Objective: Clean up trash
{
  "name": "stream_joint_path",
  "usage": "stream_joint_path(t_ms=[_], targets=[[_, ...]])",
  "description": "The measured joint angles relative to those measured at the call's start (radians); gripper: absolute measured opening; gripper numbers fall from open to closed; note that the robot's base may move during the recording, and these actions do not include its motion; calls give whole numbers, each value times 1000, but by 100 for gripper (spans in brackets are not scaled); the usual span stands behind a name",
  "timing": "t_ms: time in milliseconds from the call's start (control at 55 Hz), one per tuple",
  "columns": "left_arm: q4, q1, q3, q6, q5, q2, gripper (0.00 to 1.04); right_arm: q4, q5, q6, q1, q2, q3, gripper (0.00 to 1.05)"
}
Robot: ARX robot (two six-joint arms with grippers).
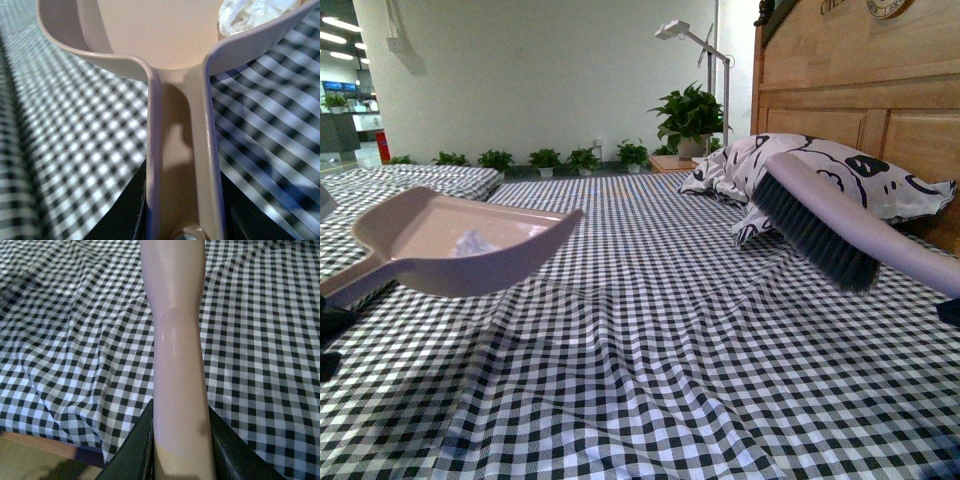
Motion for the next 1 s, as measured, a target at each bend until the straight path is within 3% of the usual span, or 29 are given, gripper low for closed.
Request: stream_joint_path(t_ms=[164, 327, 509, 818, 1000], targets=[[6, 26, -8, -95, -63, -39, 27, -2, -34, 24, -57, -99, -28, 20], [2, 47, -50, -177, -66, -156, 27, -49, -108, 76, -136, -225, -39, 20], [-11, 93, -141, -216, -69, -280, 27, -140, -168, 151, -141, -378, -47, 20], [-87, 109, -272, -255, -42, -541, 27, -231, 24, 344, 37, -565, -60, 20], [-187, 96, -355, -256, -44, -766, 27, -285, 121, 420, 84, -648, -61, 20]])
